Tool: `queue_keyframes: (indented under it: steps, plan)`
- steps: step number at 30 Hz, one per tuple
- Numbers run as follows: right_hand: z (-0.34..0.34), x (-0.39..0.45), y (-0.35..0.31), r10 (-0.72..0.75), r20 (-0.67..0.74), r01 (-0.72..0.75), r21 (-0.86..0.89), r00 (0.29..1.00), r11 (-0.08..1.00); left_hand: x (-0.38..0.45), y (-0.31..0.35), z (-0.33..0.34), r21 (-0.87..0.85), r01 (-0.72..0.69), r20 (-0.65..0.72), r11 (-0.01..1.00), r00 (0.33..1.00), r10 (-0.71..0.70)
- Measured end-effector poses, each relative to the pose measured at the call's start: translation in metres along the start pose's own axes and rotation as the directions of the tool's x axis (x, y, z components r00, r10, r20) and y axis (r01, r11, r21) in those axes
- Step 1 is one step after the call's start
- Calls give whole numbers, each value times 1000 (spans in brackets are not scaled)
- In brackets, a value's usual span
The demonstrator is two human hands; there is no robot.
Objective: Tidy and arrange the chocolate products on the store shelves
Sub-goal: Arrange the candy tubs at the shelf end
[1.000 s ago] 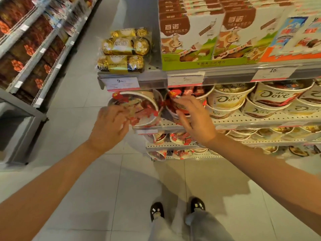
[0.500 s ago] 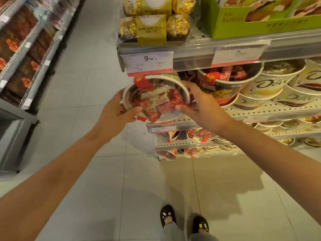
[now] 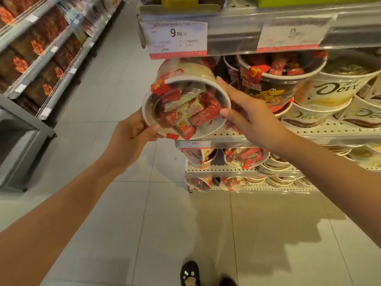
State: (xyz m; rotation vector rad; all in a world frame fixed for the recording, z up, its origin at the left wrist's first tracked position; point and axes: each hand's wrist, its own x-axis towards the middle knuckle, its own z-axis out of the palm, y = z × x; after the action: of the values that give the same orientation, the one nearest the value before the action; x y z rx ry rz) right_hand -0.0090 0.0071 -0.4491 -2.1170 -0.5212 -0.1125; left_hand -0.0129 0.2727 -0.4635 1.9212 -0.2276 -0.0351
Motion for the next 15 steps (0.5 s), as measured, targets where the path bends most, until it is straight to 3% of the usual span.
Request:
queue_keyframes:
  steps: [3, 7, 10, 13, 15]
  plan:
    - [1, -10, -9, -28, -12, 28, 3, 1000, 1000, -11, 1, -3, -29, -20, -15, 999, 1000, 20]
    - [-6, -14, -25, 10, 10, -12, 171, 1000, 985, -21, 9, -8, -168, -4, 59, 986, 998, 14]
    - [-13, -8, -39, 138, 51, -146, 436, 989, 888, -19, 17, -7, -310, 152, 192, 939, 977, -95]
    - [-11, -5, -42, 243, 181, -301, 482, 953, 823, -21, 20, 1, -423, 319, 373, 848, 914, -157]
    - [-6, -5, -39, 296, 215, -365, 484, 931, 795, -24, 18, 5, -450, 402, 353, 797, 900, -254]
